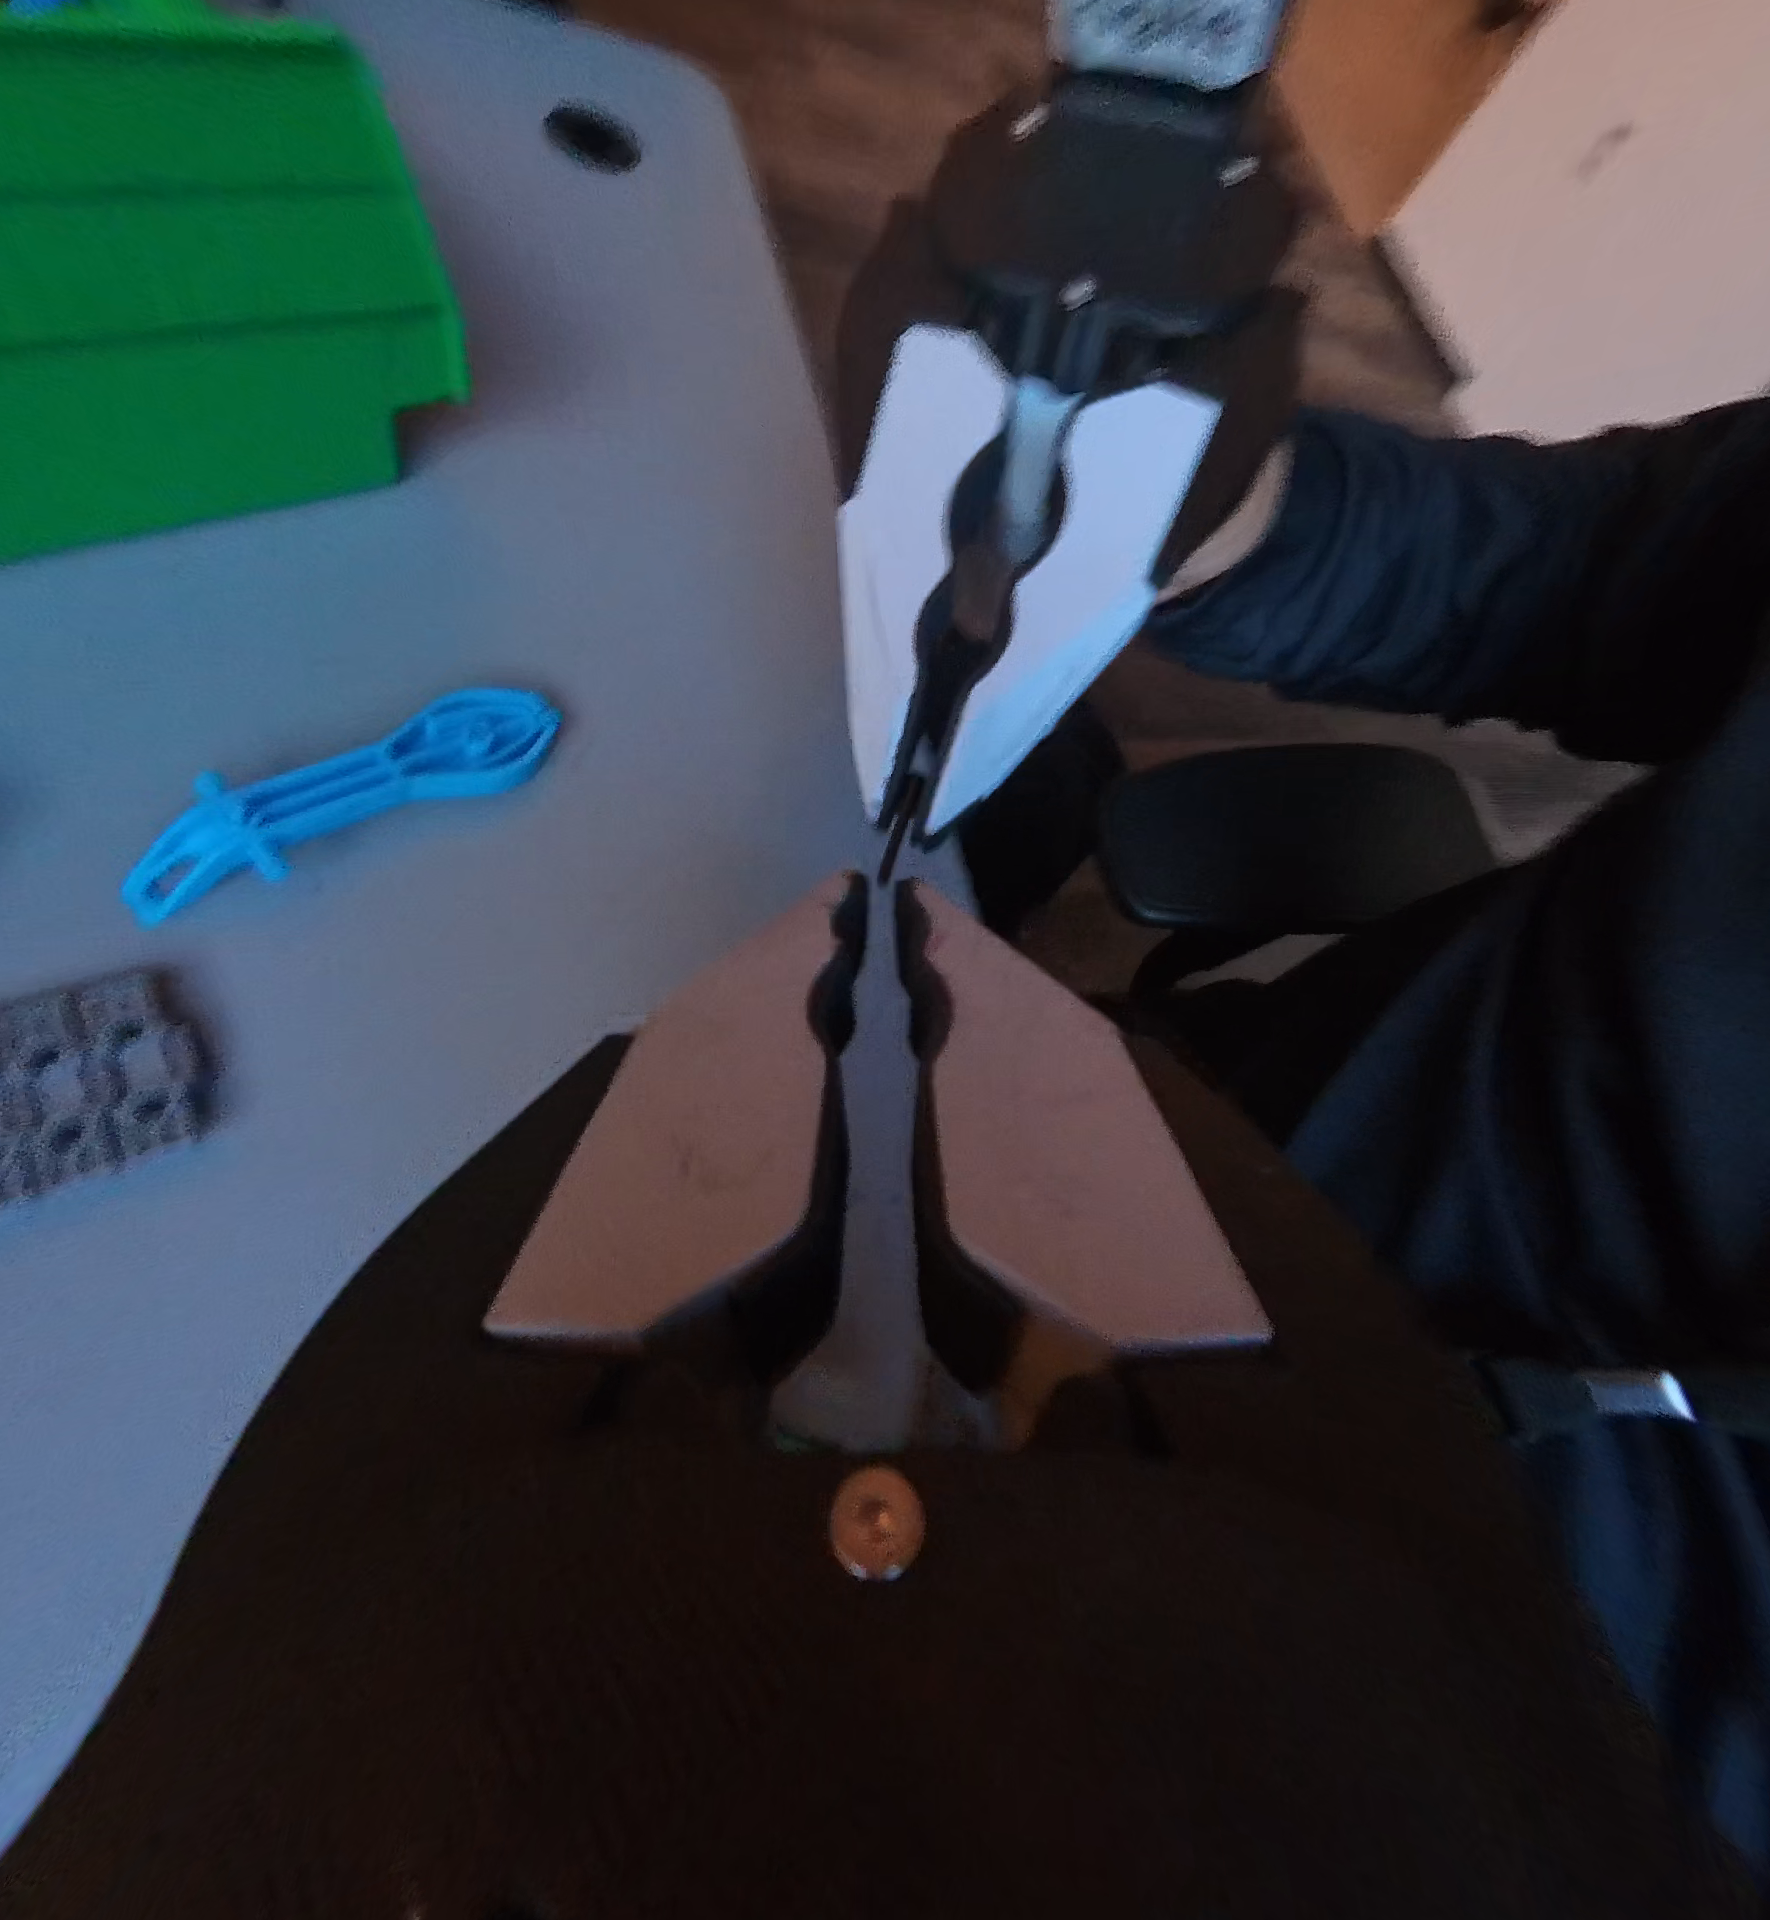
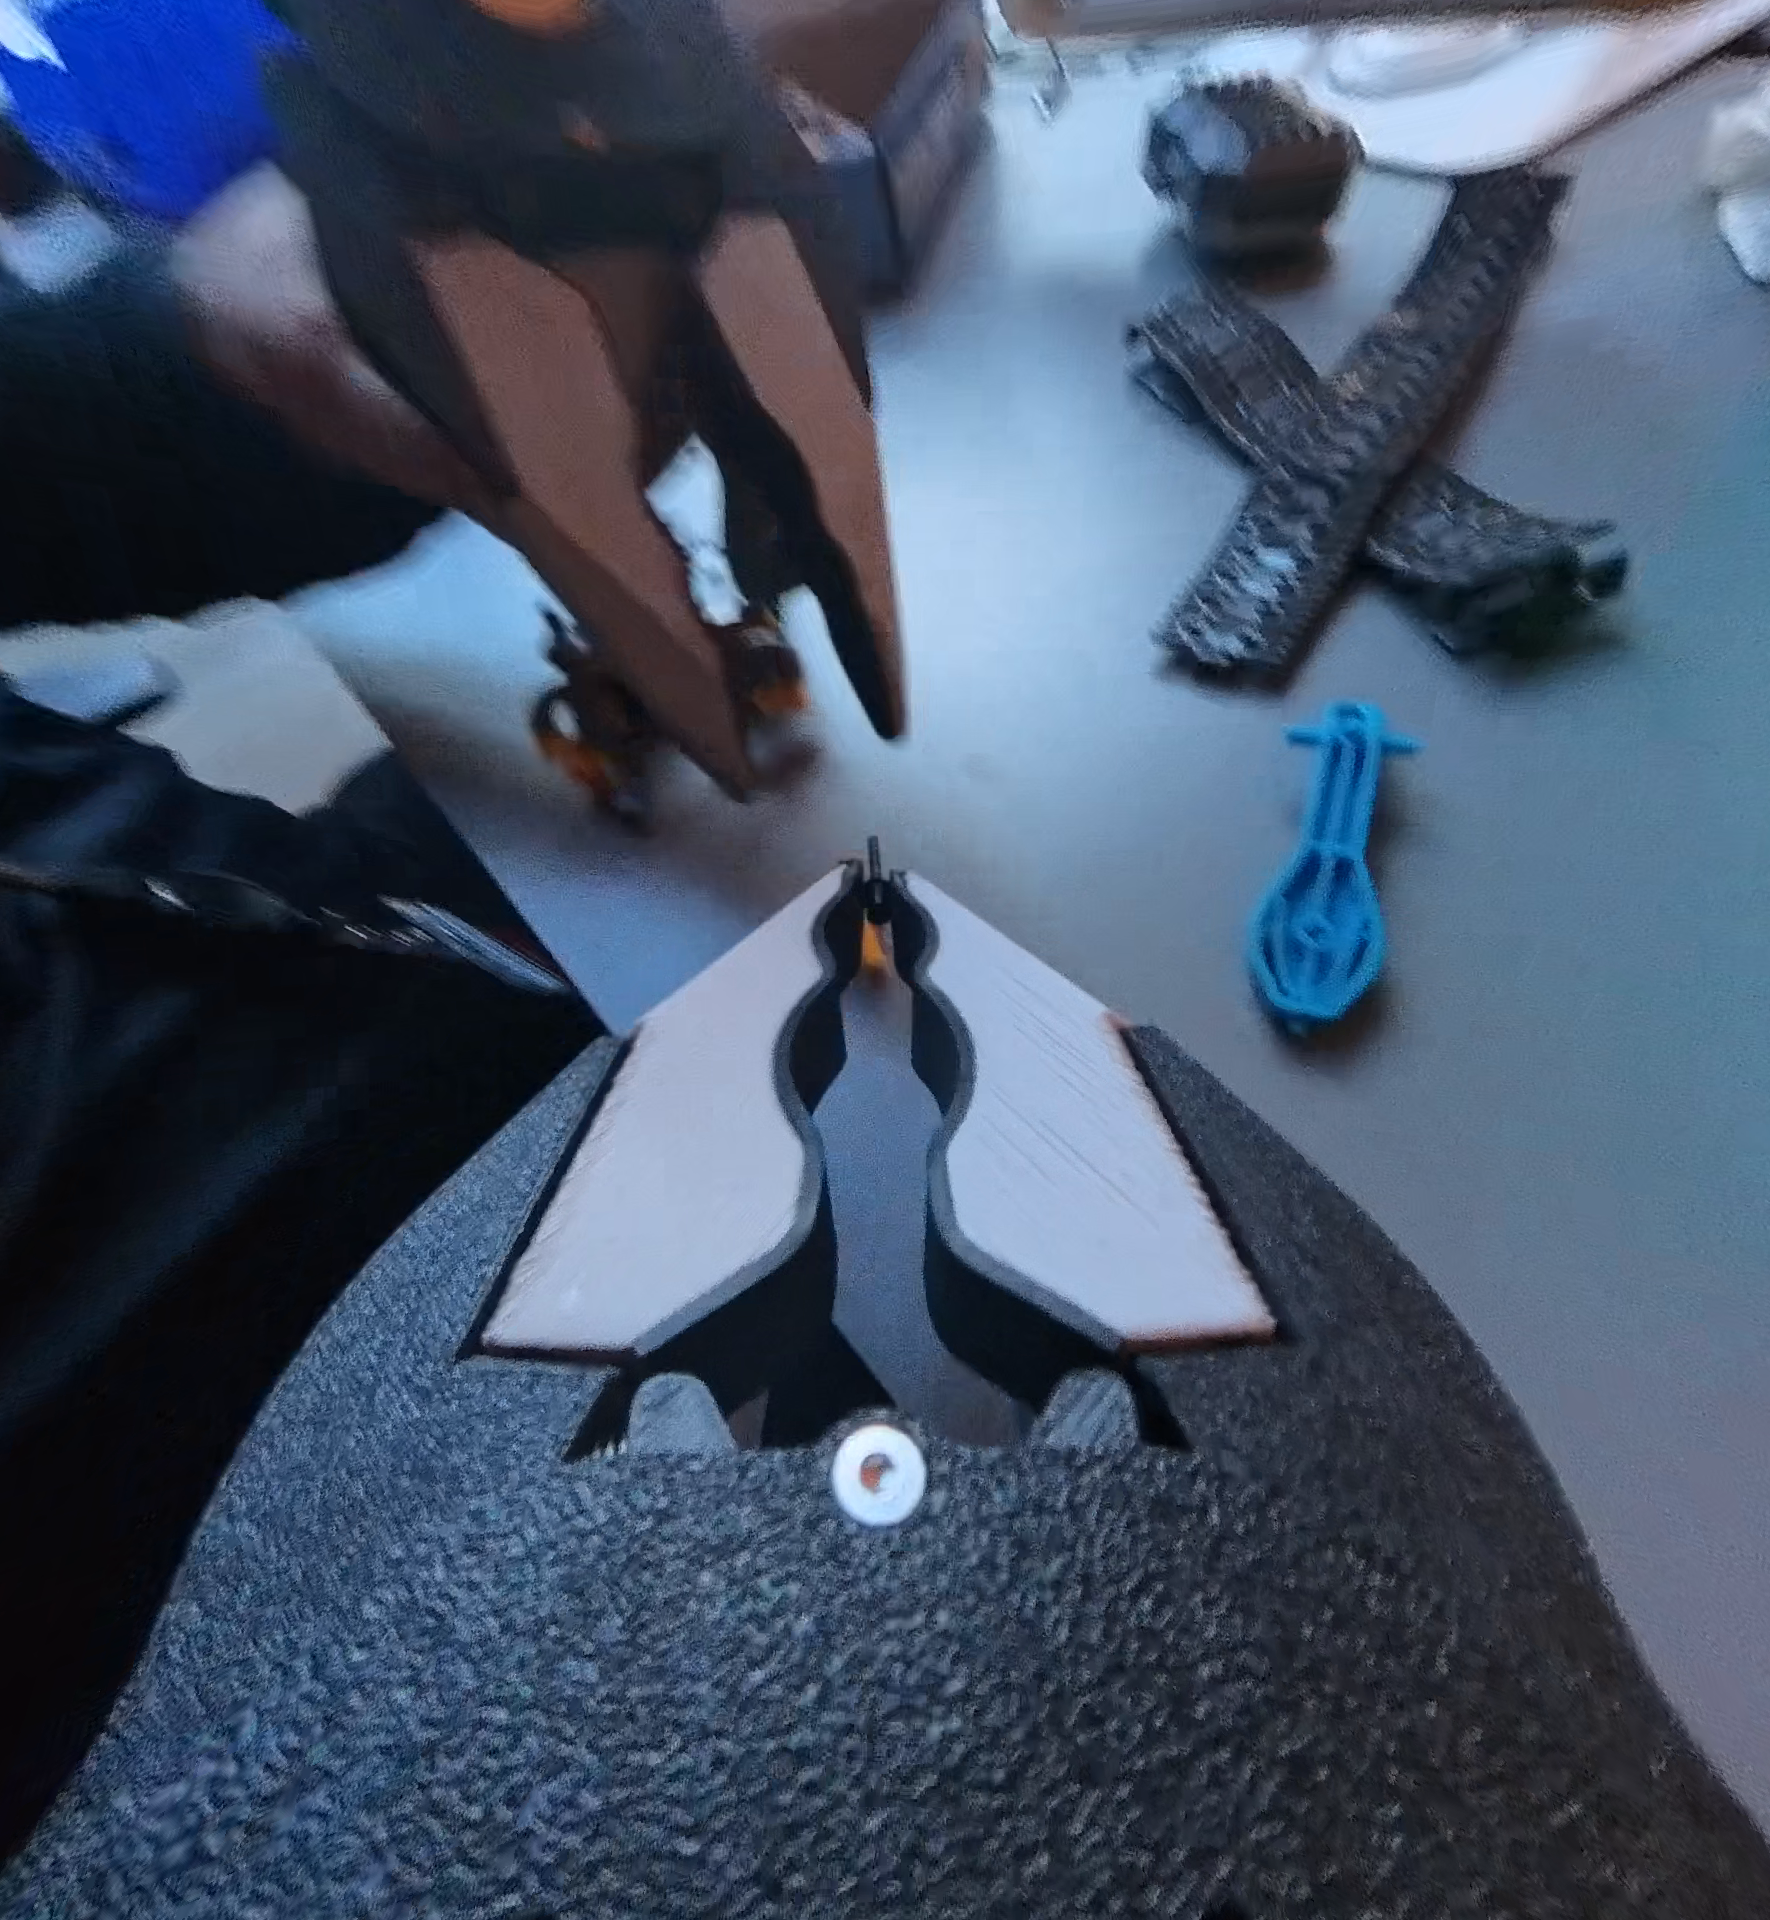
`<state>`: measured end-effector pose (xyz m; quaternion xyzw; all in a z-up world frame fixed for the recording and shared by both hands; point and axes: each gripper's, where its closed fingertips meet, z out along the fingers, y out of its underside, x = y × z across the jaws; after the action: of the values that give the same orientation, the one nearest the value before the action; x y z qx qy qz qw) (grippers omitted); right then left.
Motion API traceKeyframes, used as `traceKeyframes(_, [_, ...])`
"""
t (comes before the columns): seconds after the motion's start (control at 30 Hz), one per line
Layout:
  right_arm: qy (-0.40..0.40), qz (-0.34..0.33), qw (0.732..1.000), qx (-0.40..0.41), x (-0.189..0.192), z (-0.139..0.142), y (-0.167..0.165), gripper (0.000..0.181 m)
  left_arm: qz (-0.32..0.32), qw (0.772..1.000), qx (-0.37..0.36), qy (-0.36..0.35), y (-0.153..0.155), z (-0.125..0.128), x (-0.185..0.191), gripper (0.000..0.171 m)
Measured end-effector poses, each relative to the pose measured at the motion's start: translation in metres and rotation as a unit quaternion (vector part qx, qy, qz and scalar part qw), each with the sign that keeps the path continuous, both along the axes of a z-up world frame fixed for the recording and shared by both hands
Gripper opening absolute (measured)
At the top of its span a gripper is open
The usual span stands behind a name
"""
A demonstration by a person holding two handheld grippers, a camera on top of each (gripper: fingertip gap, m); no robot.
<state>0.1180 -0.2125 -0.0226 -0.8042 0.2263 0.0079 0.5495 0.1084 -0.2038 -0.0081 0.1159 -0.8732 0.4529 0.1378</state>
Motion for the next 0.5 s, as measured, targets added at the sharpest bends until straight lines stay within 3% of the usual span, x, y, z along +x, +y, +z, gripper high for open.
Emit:
traceKeyframes(0.07, [-0.008, -0.019, 0.997, -0.069, 0.007, -0.022, -0.008, 0.003, 0.068, 0.994, 0.083, -0.006, 0.013, -0.018, 0.009, 0.030])
traceKeyframes(0.17, [-0.004, -0.012, 0.993, -0.120, 0.005, -0.045, -0.007, 0.003, 0.095, 0.987, 0.120, 0.038, 0.015, -0.035, -0.010, 0.038])
traceKeyframes(0.3, [0.000, 0.011, 0.993, -0.117, -0.003, -0.050, 0.004, 0.003, 0.104, 0.976, 0.189, 0.044, 0.018, -0.065, -0.022, 0.034])
traceKeyframes(0.5, [0.005, 0.026, 0.995, -0.094, -0.011, -0.048, 0.008, 0.003, 0.126, 0.969, 0.214, 0.000, 0.014, -0.068, -0.010, 0.020])
